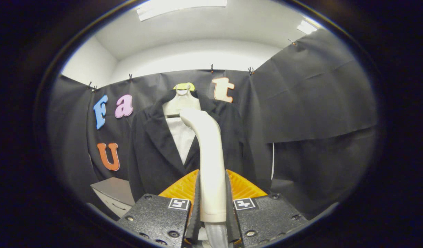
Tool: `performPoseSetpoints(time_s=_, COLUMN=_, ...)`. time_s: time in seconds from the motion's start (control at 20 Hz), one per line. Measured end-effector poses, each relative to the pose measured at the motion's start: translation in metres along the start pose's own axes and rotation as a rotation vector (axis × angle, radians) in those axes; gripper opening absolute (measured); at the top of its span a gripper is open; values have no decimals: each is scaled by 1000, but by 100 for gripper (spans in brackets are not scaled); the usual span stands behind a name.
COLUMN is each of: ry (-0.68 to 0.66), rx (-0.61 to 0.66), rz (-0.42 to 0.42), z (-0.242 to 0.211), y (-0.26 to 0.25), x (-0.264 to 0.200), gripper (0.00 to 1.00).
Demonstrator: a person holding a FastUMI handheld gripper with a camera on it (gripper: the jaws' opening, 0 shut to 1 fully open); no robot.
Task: Iron the clothes twice with a garment steamer, once on the left side and once on the right side.
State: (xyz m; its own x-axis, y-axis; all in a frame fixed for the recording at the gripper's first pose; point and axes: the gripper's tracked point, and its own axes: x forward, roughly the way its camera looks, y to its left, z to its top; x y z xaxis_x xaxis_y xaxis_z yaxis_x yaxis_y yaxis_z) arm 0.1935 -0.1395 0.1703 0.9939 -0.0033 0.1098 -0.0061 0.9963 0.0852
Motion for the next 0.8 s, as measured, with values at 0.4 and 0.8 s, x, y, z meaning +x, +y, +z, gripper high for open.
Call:
performPoseSetpoints(time_s=0.4, ry=-59, rx=2, rz=-22, z=42, y=-29, x=58, gripper=34)
performPoseSetpoints(time_s=0.8, ry=-32, rx=-48, rz=-69, z=21, y=-44, x=68, gripper=34)
